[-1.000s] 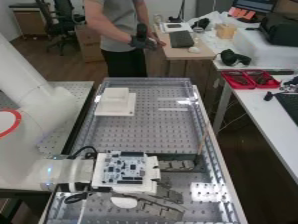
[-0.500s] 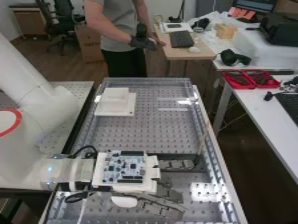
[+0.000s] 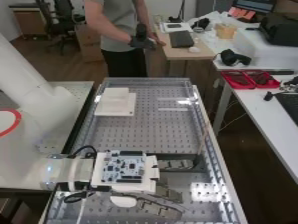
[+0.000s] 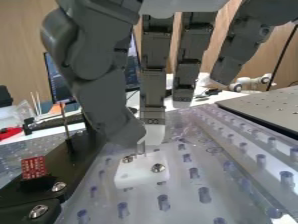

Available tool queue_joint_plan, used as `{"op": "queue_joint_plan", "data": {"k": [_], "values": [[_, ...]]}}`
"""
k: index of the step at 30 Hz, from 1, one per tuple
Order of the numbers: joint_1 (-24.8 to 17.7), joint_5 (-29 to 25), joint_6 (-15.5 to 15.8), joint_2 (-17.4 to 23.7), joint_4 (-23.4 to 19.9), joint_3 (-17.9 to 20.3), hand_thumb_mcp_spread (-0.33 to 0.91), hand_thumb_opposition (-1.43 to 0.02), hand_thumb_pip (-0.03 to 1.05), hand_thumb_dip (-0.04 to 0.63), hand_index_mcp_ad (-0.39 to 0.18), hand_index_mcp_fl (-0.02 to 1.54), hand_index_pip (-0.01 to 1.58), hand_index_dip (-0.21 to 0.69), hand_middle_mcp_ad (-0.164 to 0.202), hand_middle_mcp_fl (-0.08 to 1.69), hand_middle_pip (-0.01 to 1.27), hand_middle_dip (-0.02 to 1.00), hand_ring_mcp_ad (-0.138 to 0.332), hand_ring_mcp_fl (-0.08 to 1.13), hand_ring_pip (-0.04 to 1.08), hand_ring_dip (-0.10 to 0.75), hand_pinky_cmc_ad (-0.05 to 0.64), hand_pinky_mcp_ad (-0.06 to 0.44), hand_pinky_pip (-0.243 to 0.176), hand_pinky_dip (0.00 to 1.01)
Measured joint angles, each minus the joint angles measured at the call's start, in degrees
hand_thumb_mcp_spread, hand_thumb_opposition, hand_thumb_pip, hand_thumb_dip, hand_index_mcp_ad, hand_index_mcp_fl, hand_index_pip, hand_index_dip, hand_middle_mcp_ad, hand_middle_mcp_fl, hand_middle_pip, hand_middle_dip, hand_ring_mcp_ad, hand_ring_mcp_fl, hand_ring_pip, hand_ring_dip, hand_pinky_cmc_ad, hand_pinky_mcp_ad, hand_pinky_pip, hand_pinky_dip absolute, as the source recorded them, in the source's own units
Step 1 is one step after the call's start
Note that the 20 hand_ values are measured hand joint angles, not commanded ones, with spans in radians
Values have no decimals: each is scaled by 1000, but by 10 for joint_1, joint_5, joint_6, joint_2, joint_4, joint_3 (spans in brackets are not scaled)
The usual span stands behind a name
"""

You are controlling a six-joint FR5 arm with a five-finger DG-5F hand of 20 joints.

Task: Grab the paper clip and place it in the clear container

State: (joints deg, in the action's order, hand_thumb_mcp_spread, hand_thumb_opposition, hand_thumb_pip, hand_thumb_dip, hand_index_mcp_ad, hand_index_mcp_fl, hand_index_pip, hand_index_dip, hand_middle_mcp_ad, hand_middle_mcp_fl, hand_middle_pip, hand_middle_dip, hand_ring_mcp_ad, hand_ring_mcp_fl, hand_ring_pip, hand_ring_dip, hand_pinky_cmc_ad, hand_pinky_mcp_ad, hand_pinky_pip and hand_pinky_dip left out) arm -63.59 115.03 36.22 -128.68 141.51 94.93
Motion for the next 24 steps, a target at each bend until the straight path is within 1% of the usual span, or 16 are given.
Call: {"op": "queue_joint_plan", "data": {"k": [4, 11, 13, 17, 24], "values": [[0, 0, 0, 0, 0, 0, 677, -929, 644, 314, -204, 251, 117, -182, -63, 733, 668, 719, 21, 456, 96, 468, 456, 248, 66, 192], [0, 0, -2, 0, 0, 0, 677, -925, 644, 314, -204, 253, 117, -182, -63, 721, 674, 721, 21, 459, 98, 468, 457, 244, 66, 192], [0, 1, -3, 0, -1, 0, 677, -925, 644, 314, -204, 253, 117, -182, -63, 721, 648, 721, 21, 459, 96, 468, 457, 244, 66, 192], [0, 2, -3, -2, -2, -1, 658, -913, 644, 314, -209, 251, 117, -182, -63, 658, 597, 717, 19, 459, 94, 468, 457, 244, 66, 192], [2, 5, -2, -3, -1, -4, 654, -899, 644, 314, -211, 251, 117, -182, -63, 675, 581, 716, 23, 459, 93, 468, 457, 248, 66, 192]]}}
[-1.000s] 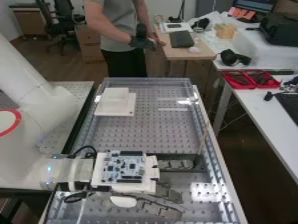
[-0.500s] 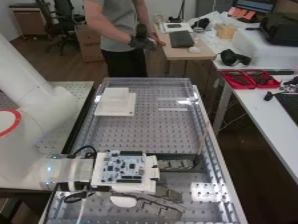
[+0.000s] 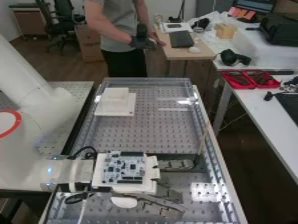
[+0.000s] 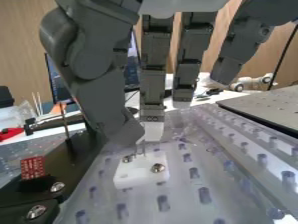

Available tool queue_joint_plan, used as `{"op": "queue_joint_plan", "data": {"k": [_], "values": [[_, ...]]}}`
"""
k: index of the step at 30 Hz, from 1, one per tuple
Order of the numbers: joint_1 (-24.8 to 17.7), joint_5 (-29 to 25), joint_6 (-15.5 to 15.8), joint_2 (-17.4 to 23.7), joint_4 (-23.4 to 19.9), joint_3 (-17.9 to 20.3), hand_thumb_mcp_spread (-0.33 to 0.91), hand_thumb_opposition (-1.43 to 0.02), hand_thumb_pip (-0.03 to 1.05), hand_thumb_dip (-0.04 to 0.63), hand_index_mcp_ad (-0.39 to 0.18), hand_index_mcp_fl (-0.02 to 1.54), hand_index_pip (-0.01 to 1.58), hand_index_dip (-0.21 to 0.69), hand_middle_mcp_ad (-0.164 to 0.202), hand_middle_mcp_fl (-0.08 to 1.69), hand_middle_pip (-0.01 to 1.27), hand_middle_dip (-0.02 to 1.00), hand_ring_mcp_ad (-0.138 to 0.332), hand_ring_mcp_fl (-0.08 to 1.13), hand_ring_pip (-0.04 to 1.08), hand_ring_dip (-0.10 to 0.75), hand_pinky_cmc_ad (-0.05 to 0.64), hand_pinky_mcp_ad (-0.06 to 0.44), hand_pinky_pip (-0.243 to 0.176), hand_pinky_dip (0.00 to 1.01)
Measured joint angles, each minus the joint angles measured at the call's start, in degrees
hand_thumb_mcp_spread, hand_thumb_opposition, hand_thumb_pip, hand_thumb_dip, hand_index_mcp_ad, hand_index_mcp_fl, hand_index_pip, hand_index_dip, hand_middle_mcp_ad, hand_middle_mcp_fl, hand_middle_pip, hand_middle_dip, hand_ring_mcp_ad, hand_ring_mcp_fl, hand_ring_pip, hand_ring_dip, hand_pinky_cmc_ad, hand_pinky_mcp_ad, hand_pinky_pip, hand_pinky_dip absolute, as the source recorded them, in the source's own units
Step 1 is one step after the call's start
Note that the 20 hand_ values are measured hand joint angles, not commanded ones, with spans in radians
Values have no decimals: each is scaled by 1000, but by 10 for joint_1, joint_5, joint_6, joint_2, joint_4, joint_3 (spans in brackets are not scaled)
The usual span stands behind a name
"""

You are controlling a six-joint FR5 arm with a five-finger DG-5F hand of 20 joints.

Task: Grab the paper clip and place it in the clear container

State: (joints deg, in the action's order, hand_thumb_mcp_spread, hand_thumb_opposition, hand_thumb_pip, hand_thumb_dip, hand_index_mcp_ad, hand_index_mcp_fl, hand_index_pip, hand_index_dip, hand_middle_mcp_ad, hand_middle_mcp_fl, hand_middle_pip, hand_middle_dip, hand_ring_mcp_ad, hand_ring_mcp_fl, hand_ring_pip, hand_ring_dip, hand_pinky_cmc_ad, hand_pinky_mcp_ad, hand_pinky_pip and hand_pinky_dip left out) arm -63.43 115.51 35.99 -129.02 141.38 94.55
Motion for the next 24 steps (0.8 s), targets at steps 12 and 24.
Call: {"op": "queue_joint_plan", "data": {"k": [12, 24], "values": [[0, 1, -2, -1, -1, -2, 696, -944, 644, 314, -211, 251, 117, -183, -65, 759, 668, 721, 23, 459, 94, 468, 457, 244, 66, 192], [1, 2, -4, -3, 0, -4, 693, -942, 644, 314, -211, 253, 117, -180, -65, 733, 646, 733, 19, 468, 93, 468, 457, 244, 66, 192]]}}
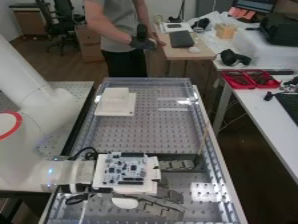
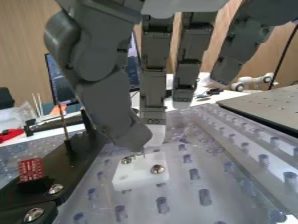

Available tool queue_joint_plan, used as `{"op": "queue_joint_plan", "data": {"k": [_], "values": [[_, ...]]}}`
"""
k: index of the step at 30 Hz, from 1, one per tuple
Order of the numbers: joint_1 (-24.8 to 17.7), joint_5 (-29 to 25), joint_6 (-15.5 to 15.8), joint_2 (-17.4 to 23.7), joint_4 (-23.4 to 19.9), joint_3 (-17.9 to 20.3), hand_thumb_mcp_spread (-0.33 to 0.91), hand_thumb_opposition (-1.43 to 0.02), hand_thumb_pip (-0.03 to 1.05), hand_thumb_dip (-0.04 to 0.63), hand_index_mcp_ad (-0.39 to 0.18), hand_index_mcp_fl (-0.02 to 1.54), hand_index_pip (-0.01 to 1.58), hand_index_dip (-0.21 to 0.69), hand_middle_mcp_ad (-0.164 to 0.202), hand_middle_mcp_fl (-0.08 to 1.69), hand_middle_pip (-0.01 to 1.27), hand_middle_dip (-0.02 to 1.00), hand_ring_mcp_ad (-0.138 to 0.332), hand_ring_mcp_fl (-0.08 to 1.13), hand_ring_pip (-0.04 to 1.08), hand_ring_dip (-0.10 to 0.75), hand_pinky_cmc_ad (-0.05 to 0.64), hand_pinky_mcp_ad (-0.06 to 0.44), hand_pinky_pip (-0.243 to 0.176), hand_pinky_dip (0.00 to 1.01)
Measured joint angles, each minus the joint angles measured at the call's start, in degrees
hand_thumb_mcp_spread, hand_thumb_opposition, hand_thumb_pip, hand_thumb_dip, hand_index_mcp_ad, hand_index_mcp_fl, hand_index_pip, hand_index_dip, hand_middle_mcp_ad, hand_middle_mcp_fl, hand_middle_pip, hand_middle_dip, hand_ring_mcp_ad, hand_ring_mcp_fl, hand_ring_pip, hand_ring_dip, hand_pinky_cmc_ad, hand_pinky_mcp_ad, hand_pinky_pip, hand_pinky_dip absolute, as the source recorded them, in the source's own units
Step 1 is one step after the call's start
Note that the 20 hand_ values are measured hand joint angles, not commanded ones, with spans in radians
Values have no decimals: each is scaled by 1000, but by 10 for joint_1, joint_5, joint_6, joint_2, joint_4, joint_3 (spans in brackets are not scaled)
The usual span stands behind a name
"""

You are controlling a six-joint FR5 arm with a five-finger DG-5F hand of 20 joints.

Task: Grab the paper clip and place it in the clear container

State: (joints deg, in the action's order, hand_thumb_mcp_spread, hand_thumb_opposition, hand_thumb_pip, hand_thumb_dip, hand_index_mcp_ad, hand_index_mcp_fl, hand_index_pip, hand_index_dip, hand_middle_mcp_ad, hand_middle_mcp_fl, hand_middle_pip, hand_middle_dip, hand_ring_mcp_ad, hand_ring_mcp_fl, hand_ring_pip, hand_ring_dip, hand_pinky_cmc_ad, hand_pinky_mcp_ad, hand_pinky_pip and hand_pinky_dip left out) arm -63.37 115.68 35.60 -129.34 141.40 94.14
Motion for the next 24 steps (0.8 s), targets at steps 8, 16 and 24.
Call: {"op": "queue_joint_plan", "data": {"k": [8, 16, 24], "values": [[1, 2, -4, 0, -2, 1, 695, -941, 644, 314, -211, 253, 117, -180, -65, 759, 682, 733, 19, 468, 96, 468, 457, 244, 66, 192], [1, 6, -8, 1, -2, 1, 693, -956, 644, 314, -209, 253, 119, -183, -80, 773, 698, 737, 19, 468, 94, 468, 457, 248, 66, 192], [2, 8, -14, 1, -1, -3, 693, -956, 644, 314, -209, 253, 119, -183, -80, 775, 688, 733, 19, 471, 96, 468, 457, 244, 66, 192]]}}
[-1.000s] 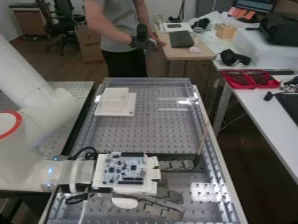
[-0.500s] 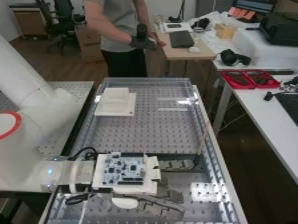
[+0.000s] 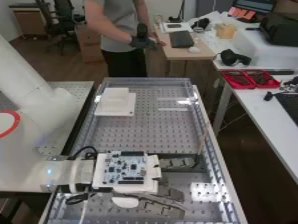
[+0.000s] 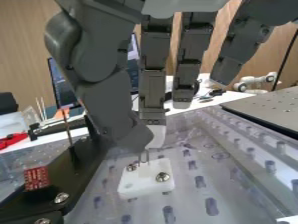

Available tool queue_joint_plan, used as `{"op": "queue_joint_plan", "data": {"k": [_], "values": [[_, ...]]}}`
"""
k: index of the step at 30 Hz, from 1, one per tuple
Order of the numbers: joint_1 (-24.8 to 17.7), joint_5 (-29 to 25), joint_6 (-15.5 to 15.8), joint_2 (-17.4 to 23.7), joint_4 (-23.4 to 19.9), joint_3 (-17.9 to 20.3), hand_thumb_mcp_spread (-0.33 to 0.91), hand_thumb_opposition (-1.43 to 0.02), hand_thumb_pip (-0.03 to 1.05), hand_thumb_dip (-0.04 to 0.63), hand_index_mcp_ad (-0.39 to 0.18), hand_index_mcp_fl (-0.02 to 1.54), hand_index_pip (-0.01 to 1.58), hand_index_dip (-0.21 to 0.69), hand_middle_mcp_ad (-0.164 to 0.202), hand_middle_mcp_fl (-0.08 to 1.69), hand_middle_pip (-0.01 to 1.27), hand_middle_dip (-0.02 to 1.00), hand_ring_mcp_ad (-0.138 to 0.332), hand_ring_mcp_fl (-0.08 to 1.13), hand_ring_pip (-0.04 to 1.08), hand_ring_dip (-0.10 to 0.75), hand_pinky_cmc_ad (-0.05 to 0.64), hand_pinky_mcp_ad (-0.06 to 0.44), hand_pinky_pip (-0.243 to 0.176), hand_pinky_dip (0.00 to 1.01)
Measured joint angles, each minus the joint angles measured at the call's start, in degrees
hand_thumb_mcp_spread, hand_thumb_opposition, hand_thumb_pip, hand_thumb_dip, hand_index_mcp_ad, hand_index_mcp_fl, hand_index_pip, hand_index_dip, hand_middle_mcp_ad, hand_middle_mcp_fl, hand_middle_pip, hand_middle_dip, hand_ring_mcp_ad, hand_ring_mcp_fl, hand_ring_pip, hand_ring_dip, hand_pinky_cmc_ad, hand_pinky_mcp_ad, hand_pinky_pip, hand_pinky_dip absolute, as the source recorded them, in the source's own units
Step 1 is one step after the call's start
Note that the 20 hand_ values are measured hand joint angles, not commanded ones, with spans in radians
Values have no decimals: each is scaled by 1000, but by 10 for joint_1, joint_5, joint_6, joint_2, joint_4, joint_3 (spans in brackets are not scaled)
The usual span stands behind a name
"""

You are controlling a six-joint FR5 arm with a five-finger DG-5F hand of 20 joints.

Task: Grab the paper clip and place it in the clear container

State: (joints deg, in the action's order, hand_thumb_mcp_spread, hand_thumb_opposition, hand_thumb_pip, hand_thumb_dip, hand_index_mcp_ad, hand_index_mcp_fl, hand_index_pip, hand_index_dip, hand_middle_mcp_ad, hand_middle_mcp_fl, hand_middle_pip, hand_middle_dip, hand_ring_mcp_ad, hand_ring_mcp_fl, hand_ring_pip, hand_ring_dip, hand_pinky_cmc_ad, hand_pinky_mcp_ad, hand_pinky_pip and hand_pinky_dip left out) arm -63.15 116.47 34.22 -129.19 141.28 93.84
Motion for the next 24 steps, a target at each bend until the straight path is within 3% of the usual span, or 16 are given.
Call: {"op": "queue_joint_plan", "data": {"k": [9, 24], "values": [[2, 0, -14, -2, -1, -2, 658, -927, 644, 314, -216, 253, 119, -183, -77, 703, 583, 717, 21, 473, 93, 468, 456, 248, 66, 192], [4, 2, -11, -4, -1, -2, 644, -897, 648, 312, -223, 255, 122, -183, -77, 670, 557, 696, 21, 473, 94, 468, 456, 248, 66, 192]]}}
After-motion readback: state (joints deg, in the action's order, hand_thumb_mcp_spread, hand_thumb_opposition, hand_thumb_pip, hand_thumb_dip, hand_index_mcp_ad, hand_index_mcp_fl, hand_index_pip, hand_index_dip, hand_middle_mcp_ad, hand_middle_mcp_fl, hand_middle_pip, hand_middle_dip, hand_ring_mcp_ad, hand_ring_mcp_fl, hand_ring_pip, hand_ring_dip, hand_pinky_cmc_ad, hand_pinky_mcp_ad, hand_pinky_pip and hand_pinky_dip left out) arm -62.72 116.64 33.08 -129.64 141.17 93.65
